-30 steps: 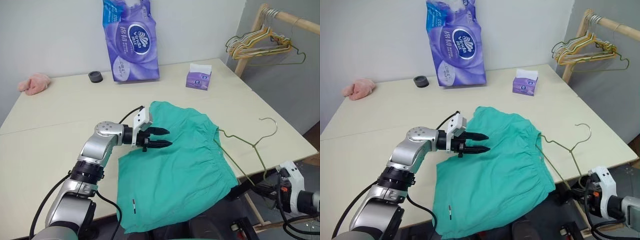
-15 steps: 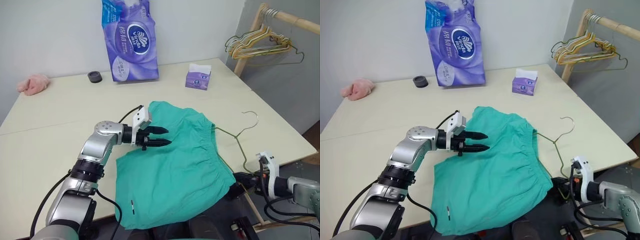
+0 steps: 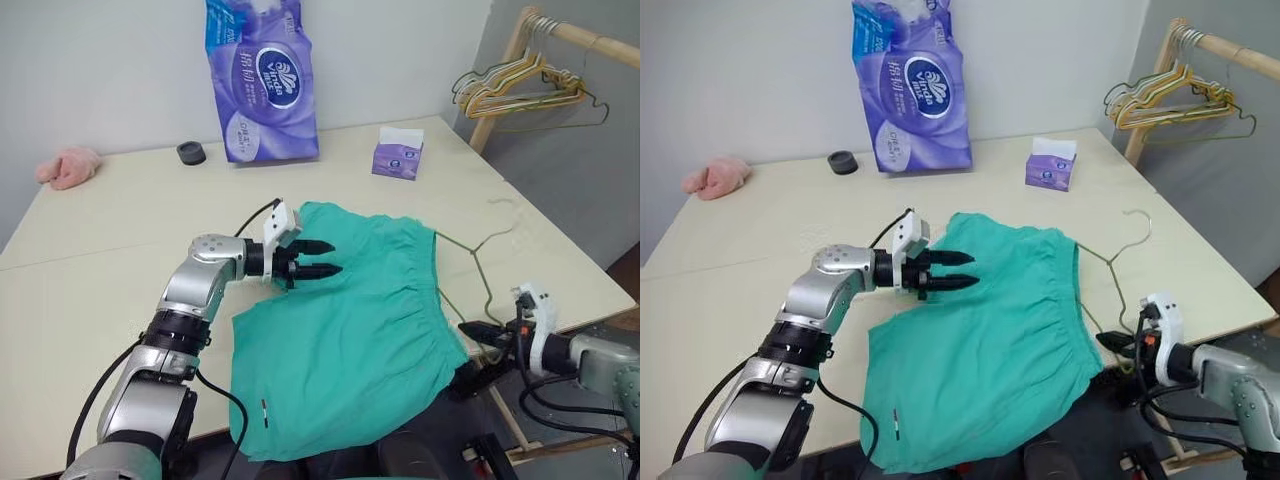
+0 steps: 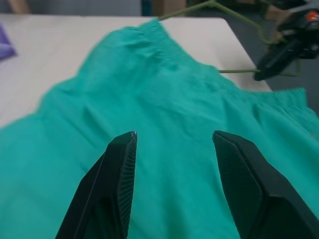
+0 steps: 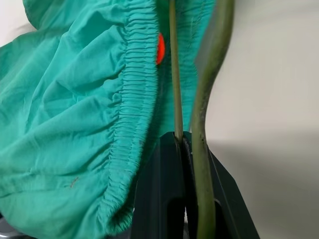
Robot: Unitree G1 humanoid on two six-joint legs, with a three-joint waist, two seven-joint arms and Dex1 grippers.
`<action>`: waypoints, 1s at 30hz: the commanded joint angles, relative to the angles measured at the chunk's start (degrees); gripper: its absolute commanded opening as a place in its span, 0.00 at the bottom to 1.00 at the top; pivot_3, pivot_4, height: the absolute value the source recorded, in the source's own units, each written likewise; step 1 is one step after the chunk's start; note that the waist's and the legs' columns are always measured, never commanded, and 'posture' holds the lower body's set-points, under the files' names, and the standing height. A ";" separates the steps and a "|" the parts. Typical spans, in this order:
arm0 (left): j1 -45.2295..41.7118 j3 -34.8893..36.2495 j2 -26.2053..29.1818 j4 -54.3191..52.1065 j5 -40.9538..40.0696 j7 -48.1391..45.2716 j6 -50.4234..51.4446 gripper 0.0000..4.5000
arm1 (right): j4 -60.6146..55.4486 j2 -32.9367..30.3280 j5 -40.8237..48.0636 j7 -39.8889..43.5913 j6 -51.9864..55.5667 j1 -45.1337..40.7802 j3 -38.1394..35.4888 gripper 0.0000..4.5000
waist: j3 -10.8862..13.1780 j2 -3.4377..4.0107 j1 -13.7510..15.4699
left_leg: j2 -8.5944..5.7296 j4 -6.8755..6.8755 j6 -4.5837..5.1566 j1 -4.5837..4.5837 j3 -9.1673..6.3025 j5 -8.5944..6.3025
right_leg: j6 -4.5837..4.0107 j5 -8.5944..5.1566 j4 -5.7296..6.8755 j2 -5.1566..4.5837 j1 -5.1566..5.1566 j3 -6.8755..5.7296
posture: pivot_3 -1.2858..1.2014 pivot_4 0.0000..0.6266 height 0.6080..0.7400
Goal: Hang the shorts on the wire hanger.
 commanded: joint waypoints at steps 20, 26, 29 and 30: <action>-15.26 -10.12 4.11 11.90 7.49 -24.45 -21.50 1.00 | -16.09 -14.05 -9.42 7.16 -10.87 -13.07 18.51 0.00 | -0.01 0.00 -0.74 | 0.02 -0.04 0.00 -0.03 0.06 0.00 | 0.00 -0.01 -0.04 0.00 -0.07 0.00 | 0.41 0.08 1.00; -13.68 -11.25 2.61 15.19 11.26 -24.02 -26.61 1.00 | -18.24 -14.09 -9.87 7.46 -11.86 -13.25 18.30 0.00 | -0.01 0.00 -0.73 | 0.01 -0.03 0.00 -0.07 0.06 0.00 | 0.01 -0.01 -0.05 -0.01 -0.12 0.01 | 0.41 0.08 1.00; -12.47 -11.53 1.40 15.40 12.13 -22.90 -27.28 1.00 | -18.42 -13.57 -9.74 7.39 -12.12 -13.27 18.01 0.00 | -0.01 0.00 -0.74 | 0.02 -0.03 0.00 -0.07 0.06 0.00 | 0.00 -0.01 -0.04 -0.01 -0.12 0.05 | 0.41 0.08 1.00; -12.12 -11.44 0.69 15.57 12.32 -22.05 -27.24 1.00 | -18.46 -13.46 -9.75 7.41 -12.23 -13.25 18.01 0.00 | -0.01 0.00 -0.74 | 0.02 -0.03 0.00 -0.07 0.06 0.00 | 0.00 -0.01 -0.04 -0.01 -0.12 0.05 | 0.41 0.08 1.00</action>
